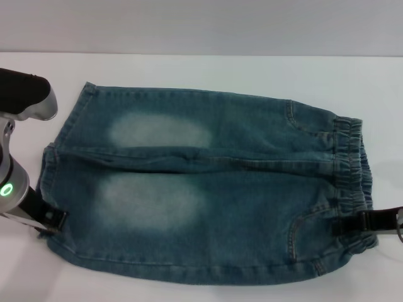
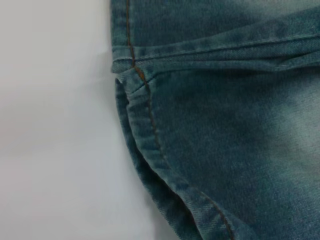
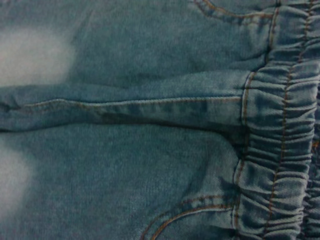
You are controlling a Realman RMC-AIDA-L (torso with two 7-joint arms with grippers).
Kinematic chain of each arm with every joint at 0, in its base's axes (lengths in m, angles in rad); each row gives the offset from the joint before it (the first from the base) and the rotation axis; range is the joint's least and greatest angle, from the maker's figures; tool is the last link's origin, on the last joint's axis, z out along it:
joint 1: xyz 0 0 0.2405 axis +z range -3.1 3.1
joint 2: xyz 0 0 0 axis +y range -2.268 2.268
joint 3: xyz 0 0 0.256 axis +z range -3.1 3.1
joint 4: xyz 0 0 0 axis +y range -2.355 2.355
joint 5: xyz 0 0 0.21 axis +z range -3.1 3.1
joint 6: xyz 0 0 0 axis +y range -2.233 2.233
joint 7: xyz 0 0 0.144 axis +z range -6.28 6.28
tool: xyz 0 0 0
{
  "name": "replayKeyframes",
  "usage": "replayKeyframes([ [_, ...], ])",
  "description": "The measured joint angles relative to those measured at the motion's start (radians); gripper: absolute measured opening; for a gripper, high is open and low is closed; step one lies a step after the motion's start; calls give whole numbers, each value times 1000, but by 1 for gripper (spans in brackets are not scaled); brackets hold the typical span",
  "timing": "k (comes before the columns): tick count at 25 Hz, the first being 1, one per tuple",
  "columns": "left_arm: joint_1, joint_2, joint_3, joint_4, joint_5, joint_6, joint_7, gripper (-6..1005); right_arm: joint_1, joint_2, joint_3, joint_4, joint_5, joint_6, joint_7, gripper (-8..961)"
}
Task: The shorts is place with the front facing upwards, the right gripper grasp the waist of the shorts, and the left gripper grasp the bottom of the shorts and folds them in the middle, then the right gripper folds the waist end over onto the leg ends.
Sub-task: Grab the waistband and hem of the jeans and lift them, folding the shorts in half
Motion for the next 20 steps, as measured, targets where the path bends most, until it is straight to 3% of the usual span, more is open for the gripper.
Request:
replayKeyframes([
  [4, 1, 0, 0, 0, 0, -1, -1, 99, 7, 0, 0, 2, 2, 6, -18, 524],
  [10, 10, -3, 0, -9, -1, 5, -3, 100, 19, -2, 13, 0, 34, 17, -46, 293],
  [12, 15, -3, -1, -12, -1, 13, -4, 100, 19, -2, 44, -13, 93, 17, -74, 57],
  [20, 63, 0, -30, -86, -1, 102, -4, 100, 14, 1, 155, -100, 305, -18, -206, 6],
])
